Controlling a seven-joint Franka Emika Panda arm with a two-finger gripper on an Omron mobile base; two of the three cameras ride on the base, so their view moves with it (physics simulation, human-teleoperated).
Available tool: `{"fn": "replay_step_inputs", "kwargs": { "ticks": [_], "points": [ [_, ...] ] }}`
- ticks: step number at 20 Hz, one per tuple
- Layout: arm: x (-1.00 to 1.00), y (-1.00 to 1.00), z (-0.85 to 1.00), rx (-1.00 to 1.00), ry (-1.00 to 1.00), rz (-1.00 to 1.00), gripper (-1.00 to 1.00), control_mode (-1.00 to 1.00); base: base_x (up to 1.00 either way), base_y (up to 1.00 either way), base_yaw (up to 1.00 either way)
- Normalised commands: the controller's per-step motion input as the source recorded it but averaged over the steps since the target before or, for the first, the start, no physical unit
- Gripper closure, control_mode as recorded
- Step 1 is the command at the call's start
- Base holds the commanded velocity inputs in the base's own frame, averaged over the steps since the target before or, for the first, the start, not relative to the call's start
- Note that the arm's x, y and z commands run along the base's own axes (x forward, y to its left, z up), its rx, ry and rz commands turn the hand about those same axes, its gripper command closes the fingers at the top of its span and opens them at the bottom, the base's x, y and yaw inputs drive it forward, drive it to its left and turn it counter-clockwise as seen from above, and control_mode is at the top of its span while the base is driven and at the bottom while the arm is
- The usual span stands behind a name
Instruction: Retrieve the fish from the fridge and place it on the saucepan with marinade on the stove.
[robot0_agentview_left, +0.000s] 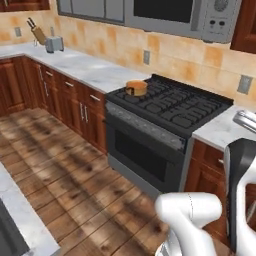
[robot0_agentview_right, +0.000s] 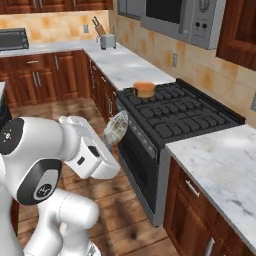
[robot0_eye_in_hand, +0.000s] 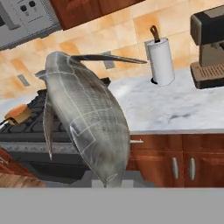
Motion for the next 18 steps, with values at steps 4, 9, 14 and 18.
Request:
{"fn": "replay_step_inputs", "kwargs": {
  "ticks": [4, 9, 14, 18],
  "points": [
    [0.00, 0.00, 0.00, 0.00, 0.00, 0.00, 1.00, 1.00, 0.83, -0.11, 0.09],
    [0.00, 0.00, 0.00, 0.00, 0.00, 0.00, 1.00, 1.00, 0.76, 0.00, 0.00],
    [0.00, 0.00, 0.00, 0.00, 0.00, 0.00, 1.00, 1.00, 0.67, 0.00, -0.02],
    [0.00, 0.00, 0.00, 0.00, 0.00, 0.00, 1.00, 1.00, 0.65, 0.05, -0.09]
  ]
}}
